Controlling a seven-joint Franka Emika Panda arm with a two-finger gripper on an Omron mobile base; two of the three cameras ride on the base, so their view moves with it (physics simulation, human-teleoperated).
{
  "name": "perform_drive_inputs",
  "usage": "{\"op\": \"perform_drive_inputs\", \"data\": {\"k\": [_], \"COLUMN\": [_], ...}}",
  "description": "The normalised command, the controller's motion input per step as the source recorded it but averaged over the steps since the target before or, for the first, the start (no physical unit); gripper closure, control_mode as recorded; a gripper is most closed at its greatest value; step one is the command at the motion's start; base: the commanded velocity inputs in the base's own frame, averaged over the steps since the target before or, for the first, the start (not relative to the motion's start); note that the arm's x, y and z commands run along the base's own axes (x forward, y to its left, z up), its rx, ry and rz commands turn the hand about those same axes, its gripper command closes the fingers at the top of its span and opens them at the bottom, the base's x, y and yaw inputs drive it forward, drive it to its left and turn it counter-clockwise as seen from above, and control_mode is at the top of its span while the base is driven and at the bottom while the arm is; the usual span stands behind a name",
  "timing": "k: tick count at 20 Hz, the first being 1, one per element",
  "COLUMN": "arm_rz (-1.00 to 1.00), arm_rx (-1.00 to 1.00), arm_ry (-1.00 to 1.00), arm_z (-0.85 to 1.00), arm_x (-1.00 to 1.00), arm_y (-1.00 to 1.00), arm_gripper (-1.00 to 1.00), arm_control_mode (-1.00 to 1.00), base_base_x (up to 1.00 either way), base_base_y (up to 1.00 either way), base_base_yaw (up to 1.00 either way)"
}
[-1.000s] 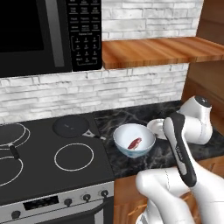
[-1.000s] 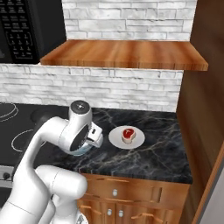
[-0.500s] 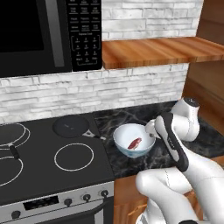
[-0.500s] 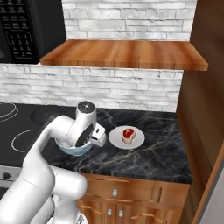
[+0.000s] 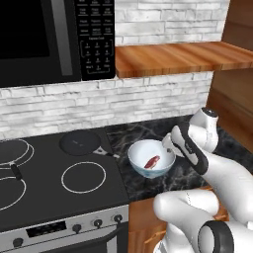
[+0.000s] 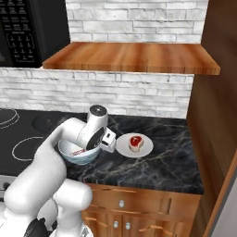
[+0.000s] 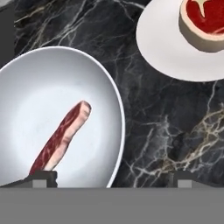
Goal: Place one of the steaks on the plate and the other in the bowl. Then place the bowl in the fridge.
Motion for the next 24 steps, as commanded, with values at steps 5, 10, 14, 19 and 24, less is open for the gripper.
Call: {"op": "perform_drive_inputs", "data": {"k": [5,10,14,19,24], "arm_rz": [0.0,0.0,0.0,0.0,0.0], "arm_rx": [0.0,0.0,0.01,0.01,0.04], "arm_ry": [0.02,0.01,0.02,0.03,0.0], "arm_z": [-0.29,-0.3,-0.39,-0.39,-0.06], "arm_x": [0.13,0.11,0.16,0.18,-0.04], "arm_y": [0.0,0.0,0.0,0.08,0.03], "arm_gripper": [-1.0,-1.0,-1.0,1.0,1.0], "arm_control_mode": [-1.0,-1.0,-1.0,-1.0,-1.0], "base_base_x": [0.0,0.0,0.0,0.0,0.0], "base_base_y": [0.0,0.0,0.0,0.0,0.0], "base_base_yaw": [0.0,0.0,0.0,0.0,0.0]}}
